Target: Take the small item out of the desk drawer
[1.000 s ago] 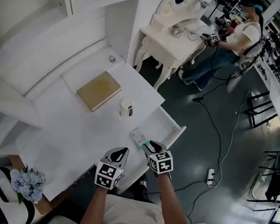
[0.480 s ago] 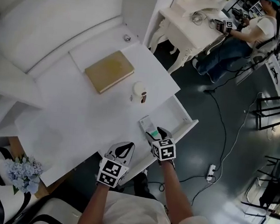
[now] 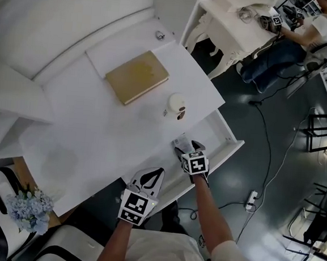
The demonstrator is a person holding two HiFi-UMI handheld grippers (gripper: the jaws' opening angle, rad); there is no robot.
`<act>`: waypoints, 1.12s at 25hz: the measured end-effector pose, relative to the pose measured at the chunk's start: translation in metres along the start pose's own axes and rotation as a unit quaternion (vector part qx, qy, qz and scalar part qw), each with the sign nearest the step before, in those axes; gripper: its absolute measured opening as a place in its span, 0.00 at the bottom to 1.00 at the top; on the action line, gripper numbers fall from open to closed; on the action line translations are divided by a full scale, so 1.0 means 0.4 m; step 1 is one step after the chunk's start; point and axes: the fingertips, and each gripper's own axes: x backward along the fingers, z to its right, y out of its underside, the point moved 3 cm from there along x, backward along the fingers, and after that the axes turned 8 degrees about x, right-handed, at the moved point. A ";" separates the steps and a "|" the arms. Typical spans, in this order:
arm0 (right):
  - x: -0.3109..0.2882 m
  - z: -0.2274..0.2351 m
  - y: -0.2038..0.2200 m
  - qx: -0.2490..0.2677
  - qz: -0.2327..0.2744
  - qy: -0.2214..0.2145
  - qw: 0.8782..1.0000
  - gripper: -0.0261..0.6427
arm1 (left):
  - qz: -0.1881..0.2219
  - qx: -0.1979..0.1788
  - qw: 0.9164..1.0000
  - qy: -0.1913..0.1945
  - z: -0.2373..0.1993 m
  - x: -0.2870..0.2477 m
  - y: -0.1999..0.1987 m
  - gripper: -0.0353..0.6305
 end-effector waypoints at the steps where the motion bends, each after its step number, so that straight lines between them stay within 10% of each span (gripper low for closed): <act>1: -0.016 0.004 0.005 -0.001 -0.008 -0.001 1.000 0.58 | 0.000 0.000 1.000 0.000 0.000 0.000 0.001 0.08; 28: -0.090 0.027 0.056 -0.004 -0.065 0.016 0.998 0.58 | -0.030 -0.009 0.999 -0.013 0.017 0.037 0.076 0.08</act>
